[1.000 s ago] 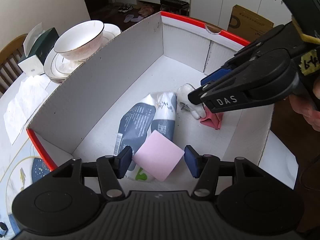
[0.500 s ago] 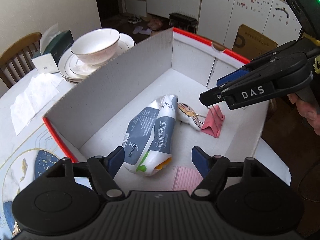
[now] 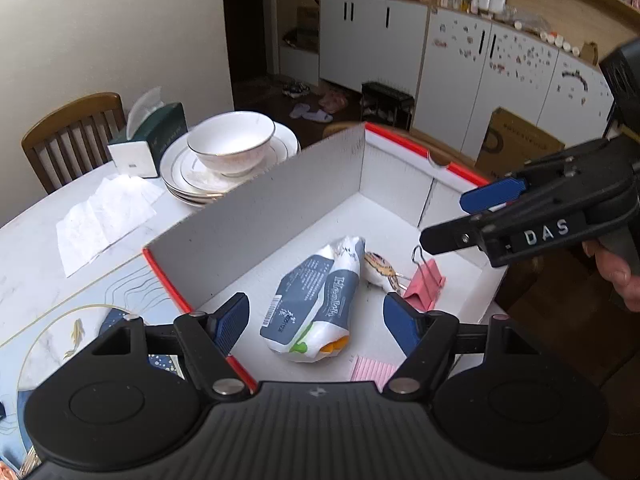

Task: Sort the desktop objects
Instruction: 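Withdraw both tools from the box toward the remaining snack packets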

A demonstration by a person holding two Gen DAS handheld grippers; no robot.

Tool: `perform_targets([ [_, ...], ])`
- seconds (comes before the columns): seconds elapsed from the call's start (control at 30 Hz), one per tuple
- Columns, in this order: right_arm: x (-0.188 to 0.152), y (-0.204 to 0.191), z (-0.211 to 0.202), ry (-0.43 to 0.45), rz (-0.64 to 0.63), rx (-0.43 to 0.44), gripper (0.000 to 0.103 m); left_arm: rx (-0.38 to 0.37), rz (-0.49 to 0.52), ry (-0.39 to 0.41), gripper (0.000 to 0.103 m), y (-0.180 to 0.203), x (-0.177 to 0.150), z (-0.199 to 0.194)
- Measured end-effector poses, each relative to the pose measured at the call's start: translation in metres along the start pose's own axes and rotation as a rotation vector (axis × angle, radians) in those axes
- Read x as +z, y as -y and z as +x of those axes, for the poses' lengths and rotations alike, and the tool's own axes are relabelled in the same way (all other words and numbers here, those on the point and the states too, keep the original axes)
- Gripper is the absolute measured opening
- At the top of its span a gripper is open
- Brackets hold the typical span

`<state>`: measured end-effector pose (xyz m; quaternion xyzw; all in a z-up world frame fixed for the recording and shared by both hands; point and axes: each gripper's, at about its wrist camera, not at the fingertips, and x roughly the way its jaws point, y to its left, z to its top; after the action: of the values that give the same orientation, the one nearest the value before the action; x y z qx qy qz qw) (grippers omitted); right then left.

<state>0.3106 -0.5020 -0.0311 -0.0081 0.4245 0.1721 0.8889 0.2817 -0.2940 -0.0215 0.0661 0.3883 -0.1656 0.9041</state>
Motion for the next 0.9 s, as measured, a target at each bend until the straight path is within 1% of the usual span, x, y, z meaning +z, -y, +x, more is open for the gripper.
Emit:
perform_targets([
  [0.03, -0.001, -0.001, -0.003, 0.009, -0.004, 0.002, 0.080, -0.002, -0.003, 0.009, 0.073, -0.001, -0.001, -0.003],
  [0.2, -0.005, -0.007, -0.011, 0.034, -0.002, -0.005, 0.082, -0.016, -0.020, 0.039, 0.073, -0.008, -0.005, -0.015],
  [0.3, -0.007, -0.011, -0.015, 0.049, 0.004, -0.002, 0.086, -0.018, -0.022, 0.055, 0.074, -0.013, -0.008, -0.023],
  [0.37, -0.009, -0.016, -0.019, 0.064, 0.010, 0.006, 0.088, -0.026, -0.031, 0.067, 0.079, -0.018, -0.011, -0.029],
  [0.4, -0.009, -0.019, -0.021, 0.072, 0.014, 0.006, 0.091, -0.032, -0.036, 0.071, 0.080, -0.021, -0.013, -0.031],
  [0.5, -0.011, -0.027, -0.028, 0.104, 0.033, 0.013, 0.096, -0.046, -0.047, 0.082, 0.080, -0.031, -0.017, -0.038],
  [0.57, -0.012, -0.034, -0.031, 0.121, 0.045, 0.005, 0.097, -0.048, -0.048, 0.089, 0.081, -0.037, -0.021, -0.043],
  [0.6, -0.012, -0.037, -0.032, 0.126, 0.054, -0.004, 0.098, -0.049, -0.050, 0.092, 0.083, -0.041, -0.023, -0.045],
  [0.77, -0.016, -0.058, -0.035, 0.143, 0.084, -0.021, 0.101, -0.047, -0.059, 0.123, 0.084, -0.060, -0.036, -0.061],
  [0.83, -0.018, -0.068, -0.035, 0.146, 0.090, -0.029, 0.101, -0.042, -0.061, 0.138, 0.088, -0.068, -0.040, -0.067],
  [0.9, -0.019, -0.079, -0.034, 0.145, 0.095, -0.035, 0.101, -0.056, -0.067, 0.144, 0.094, -0.077, -0.045, -0.073],
])
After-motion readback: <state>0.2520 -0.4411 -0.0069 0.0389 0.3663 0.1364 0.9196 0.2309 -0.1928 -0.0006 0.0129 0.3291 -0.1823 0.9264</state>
